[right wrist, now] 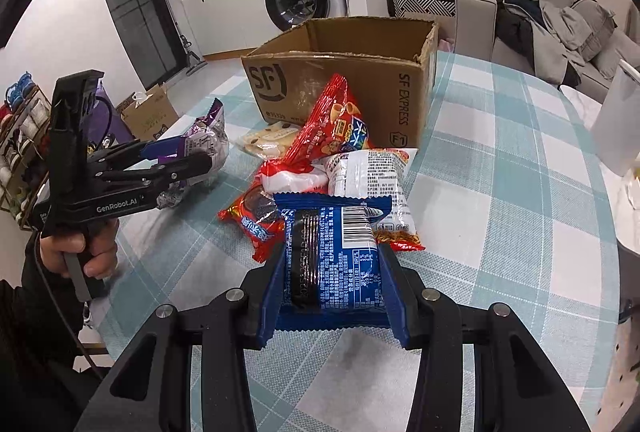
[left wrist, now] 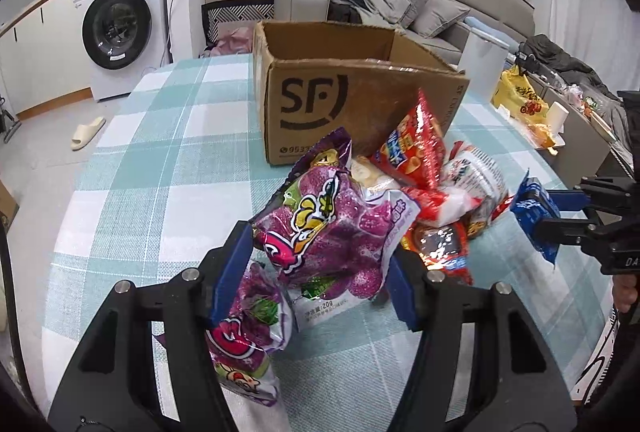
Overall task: Organize snacks
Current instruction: 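Carry the blue pack and purple grape bag over the box with both grippers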
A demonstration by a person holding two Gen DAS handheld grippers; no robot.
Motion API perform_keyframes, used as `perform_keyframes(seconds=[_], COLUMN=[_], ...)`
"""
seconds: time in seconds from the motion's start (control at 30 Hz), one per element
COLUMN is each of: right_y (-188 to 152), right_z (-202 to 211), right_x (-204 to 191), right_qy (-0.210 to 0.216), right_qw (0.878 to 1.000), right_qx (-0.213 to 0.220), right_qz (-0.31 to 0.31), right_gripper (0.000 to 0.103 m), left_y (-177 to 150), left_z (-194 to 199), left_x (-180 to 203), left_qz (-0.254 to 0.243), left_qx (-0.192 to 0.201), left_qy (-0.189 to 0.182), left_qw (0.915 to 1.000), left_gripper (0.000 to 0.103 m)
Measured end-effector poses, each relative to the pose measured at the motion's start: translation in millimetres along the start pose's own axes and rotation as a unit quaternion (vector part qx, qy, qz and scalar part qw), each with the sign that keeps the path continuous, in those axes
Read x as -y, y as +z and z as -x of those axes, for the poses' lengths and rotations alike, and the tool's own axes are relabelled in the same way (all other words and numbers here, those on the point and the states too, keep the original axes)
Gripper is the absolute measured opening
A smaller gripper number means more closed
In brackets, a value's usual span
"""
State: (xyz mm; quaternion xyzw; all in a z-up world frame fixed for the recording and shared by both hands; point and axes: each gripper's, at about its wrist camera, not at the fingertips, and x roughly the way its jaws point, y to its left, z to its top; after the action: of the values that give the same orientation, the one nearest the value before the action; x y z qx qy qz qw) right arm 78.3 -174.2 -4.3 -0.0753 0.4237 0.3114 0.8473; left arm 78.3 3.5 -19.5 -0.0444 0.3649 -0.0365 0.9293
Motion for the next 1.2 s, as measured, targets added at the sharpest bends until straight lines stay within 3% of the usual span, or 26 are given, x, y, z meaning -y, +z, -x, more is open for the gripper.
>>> perform_keyframes(seconds=[0.6,1.2], right_y=[24,68], right_z=[29,41], right_x=[-4,2], right_qy=[0.008,0.017], right_qw=[0.995,0.988], right_qx=[0.097,0.139], right_qz=[-0.024,-0.06], right_gripper=[0.045,0.045], left_y=[10,52], left_z=[32,44], left_x=[26,32], left_qz=[-0.013,-0.02], left_qx=[0.034,0.064], left_qy=[-0.011,-0.014], left_qw=[0.9993,0.9977], left_gripper=[0.06,0.06])
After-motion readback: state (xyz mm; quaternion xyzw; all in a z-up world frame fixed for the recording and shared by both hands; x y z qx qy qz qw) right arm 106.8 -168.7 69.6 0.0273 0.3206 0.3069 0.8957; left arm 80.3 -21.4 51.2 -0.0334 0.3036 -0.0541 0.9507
